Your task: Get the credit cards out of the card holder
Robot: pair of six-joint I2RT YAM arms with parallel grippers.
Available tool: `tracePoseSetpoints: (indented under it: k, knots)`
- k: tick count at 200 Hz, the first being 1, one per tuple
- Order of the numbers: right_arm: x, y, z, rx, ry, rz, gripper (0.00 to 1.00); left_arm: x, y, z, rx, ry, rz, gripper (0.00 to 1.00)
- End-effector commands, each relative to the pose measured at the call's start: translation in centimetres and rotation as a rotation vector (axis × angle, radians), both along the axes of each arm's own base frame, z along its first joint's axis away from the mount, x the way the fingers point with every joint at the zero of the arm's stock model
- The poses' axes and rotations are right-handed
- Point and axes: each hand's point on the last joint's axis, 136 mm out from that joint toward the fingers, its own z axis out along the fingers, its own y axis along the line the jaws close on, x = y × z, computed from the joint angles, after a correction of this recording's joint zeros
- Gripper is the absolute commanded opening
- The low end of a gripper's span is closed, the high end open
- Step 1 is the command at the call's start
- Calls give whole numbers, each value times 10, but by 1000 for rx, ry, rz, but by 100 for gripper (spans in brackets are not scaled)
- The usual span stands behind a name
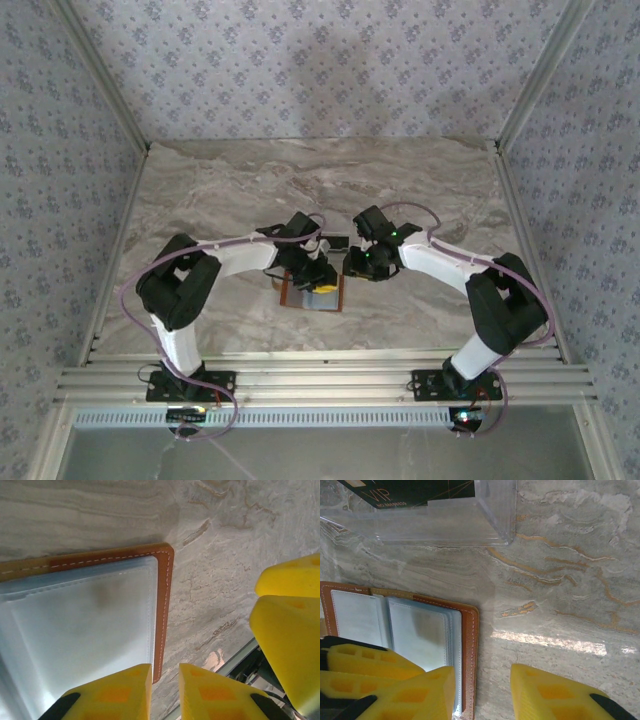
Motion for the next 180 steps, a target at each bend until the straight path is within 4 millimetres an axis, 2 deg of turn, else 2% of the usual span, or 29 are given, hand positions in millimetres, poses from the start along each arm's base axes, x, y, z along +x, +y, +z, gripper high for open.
tracePoseSetpoints:
  k: [1,48,118,180]
  knots:
    - [0,-4,2,-20,7,-4,36,-6,-9,-3,-25,42,-21,23]
    - [-1,-6,2,-24,8,-6,35,-9,-6,-14,23,55,-34,23]
    - [0,-6,4,-26,1,-4,36,-8,23,-19,199,-8,-60,25]
    - [-3,3,2,-16,8,8,36,-3,44,-15,312,-75,-68,25]
